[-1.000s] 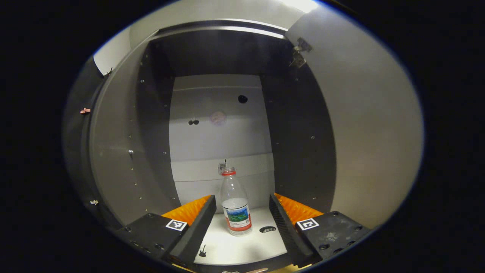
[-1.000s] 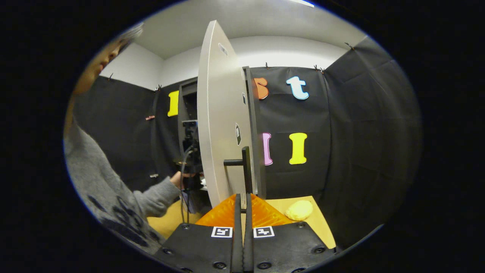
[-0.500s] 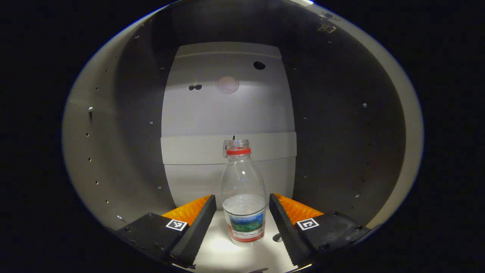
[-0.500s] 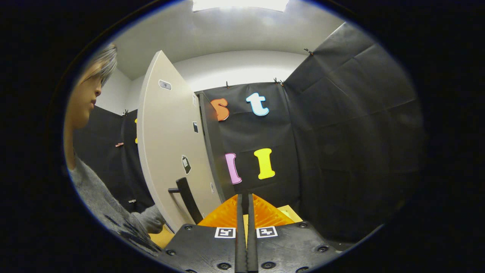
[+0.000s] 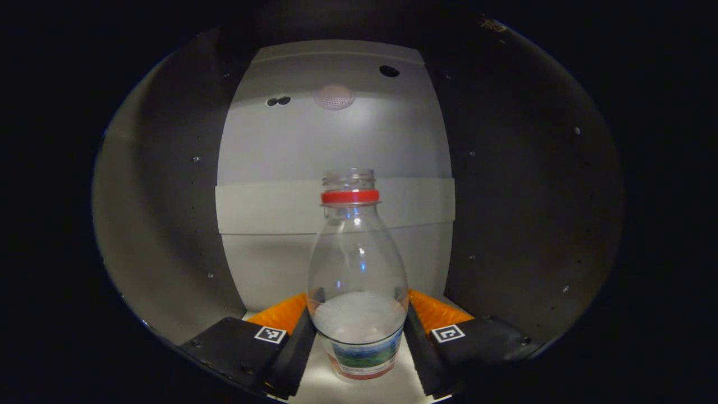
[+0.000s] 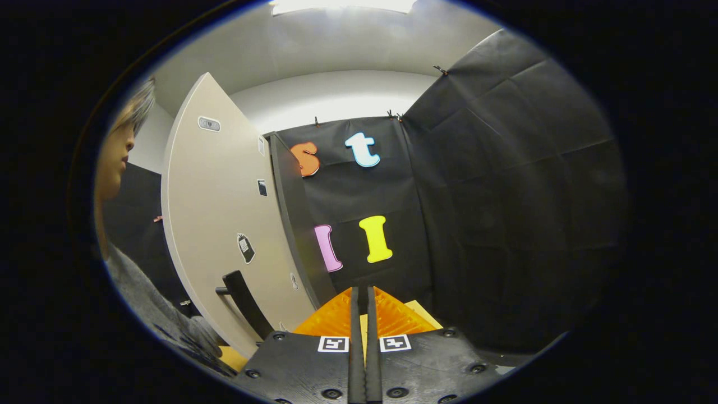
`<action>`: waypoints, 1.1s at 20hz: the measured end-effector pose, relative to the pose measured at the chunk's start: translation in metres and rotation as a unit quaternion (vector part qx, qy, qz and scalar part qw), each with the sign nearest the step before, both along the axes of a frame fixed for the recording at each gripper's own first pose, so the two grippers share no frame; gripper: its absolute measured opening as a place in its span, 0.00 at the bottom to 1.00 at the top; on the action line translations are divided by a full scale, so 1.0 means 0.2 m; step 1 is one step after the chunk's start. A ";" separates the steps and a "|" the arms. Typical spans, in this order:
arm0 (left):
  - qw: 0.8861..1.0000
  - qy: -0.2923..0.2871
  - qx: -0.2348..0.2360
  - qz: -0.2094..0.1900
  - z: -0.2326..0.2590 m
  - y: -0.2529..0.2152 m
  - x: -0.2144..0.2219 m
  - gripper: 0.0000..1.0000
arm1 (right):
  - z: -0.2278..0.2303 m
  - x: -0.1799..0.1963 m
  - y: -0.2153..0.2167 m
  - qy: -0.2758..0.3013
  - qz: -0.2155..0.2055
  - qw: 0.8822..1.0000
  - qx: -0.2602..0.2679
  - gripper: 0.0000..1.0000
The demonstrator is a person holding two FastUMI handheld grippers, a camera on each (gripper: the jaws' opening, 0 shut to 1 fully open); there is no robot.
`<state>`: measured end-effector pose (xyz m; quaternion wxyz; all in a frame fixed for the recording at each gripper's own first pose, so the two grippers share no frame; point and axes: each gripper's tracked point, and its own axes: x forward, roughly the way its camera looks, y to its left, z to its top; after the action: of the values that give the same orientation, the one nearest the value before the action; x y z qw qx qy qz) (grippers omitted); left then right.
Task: Open the cabinet door with the right hand, grasp the bottle in the cabinet with the left hand and place it on the coaster, then close the cabinet door with the right hand.
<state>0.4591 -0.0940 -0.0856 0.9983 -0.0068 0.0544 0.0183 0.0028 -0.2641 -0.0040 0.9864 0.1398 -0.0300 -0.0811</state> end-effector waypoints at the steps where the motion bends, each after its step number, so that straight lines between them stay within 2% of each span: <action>1: 1.000 -0.004 -0.004 -0.004 0.02 0.00 -0.03 0.78 | 0.01 -0.01 0.02 -0.001 -0.001 1.000 -0.005 0.05; 6: 0.999 -0.027 0.029 -0.032 0.13 0.01 -0.32 0.78 | 0.08 -0.12 0.19 -0.011 0.002 1.000 -0.019 0.05; 10: 0.997 -0.031 0.021 -0.072 0.16 0.04 -0.63 0.78 | 0.12 -0.25 0.40 -0.014 0.010 0.999 -0.038 0.05; 14: 0.993 -0.025 0.021 -0.113 0.14 0.10 -1.00 0.78 | 0.12 -0.35 0.70 -0.011 0.045 0.998 -0.053 0.05; 16: 0.991 -0.019 0.007 -0.132 0.12 0.14 -1.18 0.78 | 0.12 -0.37 0.88 -0.008 0.072 0.995 -0.065 0.05; 19: 0.986 -0.010 -0.020 -0.163 0.09 0.19 -1.42 0.78 | 0.08 -0.34 1.12 -0.002 0.116 0.991 -0.064 0.05; 22: 0.987 -0.013 -0.020 -0.160 0.03 0.31 -1.62 0.78 | -0.03 -0.23 1.29 0.019 0.145 0.985 -0.087 0.05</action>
<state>0.1352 -0.0329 -0.0792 0.9886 -0.0178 0.0426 -0.1430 -0.0431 -0.0056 -0.0102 0.9965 0.0550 0.0024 0.0628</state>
